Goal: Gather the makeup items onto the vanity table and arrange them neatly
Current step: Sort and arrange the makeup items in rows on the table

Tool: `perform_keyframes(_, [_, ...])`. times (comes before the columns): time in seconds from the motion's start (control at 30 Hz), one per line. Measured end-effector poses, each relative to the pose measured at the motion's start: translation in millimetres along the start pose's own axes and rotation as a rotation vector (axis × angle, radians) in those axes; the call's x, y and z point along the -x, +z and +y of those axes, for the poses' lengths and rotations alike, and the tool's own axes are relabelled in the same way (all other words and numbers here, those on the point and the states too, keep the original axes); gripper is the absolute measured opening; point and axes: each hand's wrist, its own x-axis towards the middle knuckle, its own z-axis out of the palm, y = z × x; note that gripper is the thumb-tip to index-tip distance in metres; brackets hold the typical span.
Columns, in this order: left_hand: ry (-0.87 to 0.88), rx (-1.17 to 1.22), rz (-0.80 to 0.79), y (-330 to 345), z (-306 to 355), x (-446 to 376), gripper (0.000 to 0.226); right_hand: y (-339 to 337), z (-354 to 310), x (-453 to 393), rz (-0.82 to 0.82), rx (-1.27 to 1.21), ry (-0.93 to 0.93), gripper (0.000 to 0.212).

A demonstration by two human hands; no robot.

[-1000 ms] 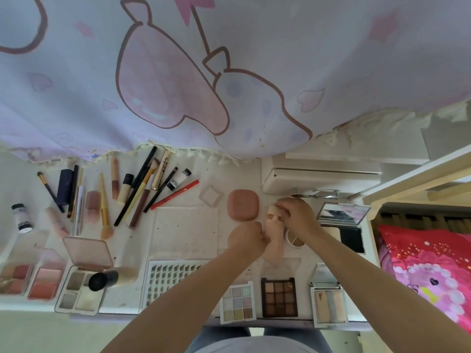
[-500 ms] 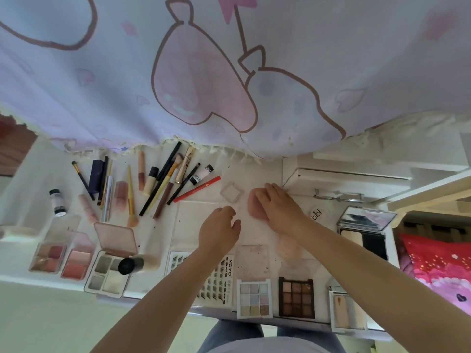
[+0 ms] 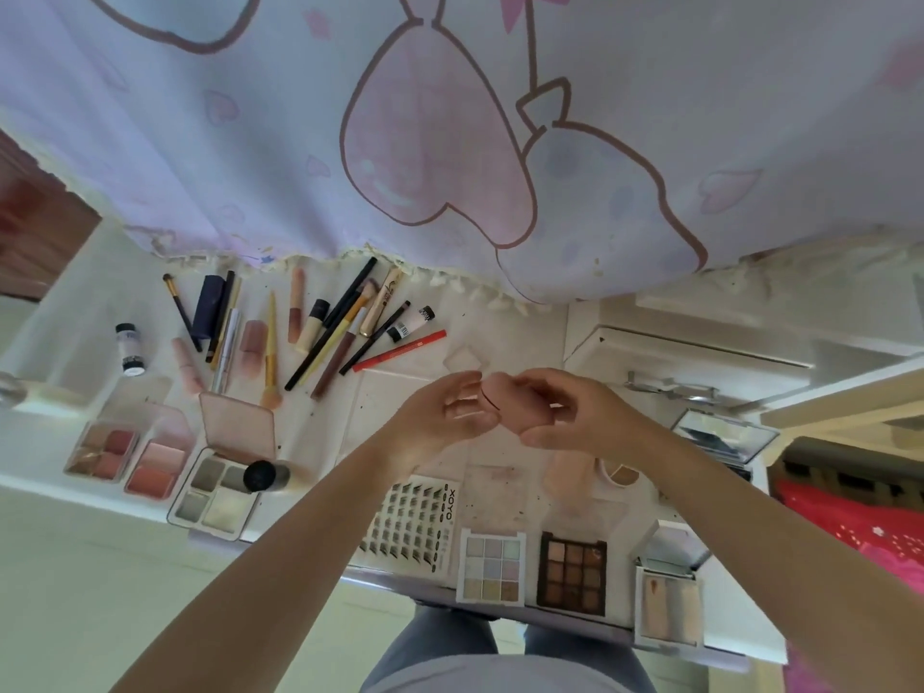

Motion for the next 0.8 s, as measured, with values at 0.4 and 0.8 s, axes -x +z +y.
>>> perform_keyframes(0.4, [0.197,0.307,0.003,18.5,21.0,12.9,0.064,-2.2,-18.7,40.5,0.204,-0.29,-0.096,0.051])
perform_keyframes(0.8, [0.103,0.476,-0.059,30.4,26.9,2.8,0.019,-4.9,-3.1,47.3,0.36,-0.8,-0.039,0.049])
